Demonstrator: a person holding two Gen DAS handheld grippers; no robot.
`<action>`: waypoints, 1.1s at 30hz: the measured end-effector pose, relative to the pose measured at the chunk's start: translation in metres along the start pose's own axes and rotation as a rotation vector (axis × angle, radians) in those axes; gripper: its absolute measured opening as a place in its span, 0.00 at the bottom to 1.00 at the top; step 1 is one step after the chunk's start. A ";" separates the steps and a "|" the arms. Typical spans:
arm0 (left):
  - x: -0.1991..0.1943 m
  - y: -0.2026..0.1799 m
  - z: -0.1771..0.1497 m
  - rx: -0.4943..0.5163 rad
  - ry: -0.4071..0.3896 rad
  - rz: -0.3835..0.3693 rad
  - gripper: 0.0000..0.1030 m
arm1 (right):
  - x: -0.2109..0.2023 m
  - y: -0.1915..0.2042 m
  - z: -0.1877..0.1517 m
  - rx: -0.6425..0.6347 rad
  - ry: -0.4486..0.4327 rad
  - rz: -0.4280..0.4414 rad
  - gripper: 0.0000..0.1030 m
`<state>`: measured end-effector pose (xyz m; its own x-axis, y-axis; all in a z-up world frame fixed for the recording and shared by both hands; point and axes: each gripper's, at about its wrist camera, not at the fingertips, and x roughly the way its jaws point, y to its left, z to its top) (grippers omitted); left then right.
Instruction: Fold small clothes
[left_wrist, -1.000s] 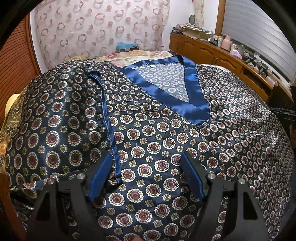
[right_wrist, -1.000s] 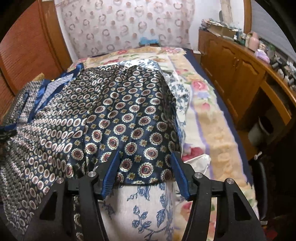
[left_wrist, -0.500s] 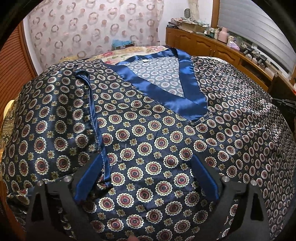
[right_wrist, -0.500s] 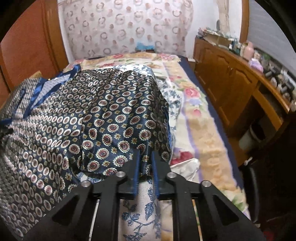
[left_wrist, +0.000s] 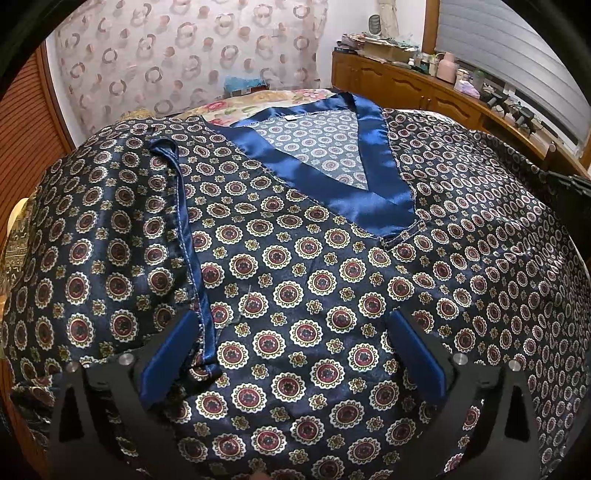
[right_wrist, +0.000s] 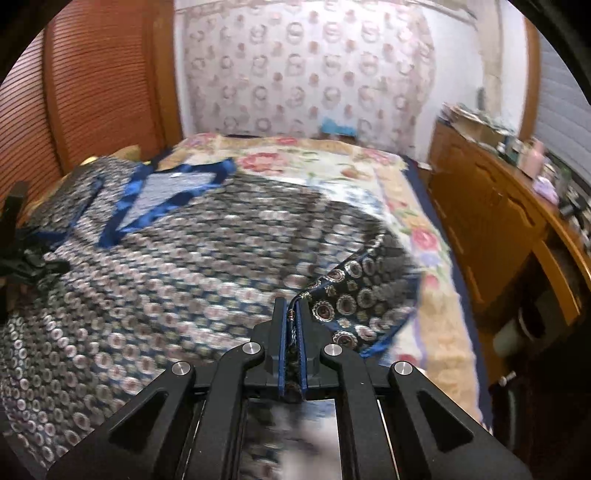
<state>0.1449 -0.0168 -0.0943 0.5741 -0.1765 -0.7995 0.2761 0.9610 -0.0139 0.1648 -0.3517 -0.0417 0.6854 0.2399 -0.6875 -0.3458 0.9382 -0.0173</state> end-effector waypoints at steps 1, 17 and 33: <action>0.000 0.000 0.000 0.000 0.000 0.000 1.00 | 0.003 0.007 0.000 -0.009 0.005 0.016 0.02; -0.040 -0.010 0.003 -0.044 -0.174 0.012 1.00 | 0.020 0.030 -0.014 -0.004 0.085 0.060 0.25; -0.062 -0.051 0.025 -0.002 -0.276 -0.029 1.00 | 0.029 -0.027 0.005 0.123 0.069 -0.011 0.43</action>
<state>0.1145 -0.0605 -0.0286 0.7542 -0.2550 -0.6051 0.2941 0.9551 -0.0358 0.1971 -0.3685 -0.0572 0.6415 0.2154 -0.7362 -0.2539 0.9653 0.0611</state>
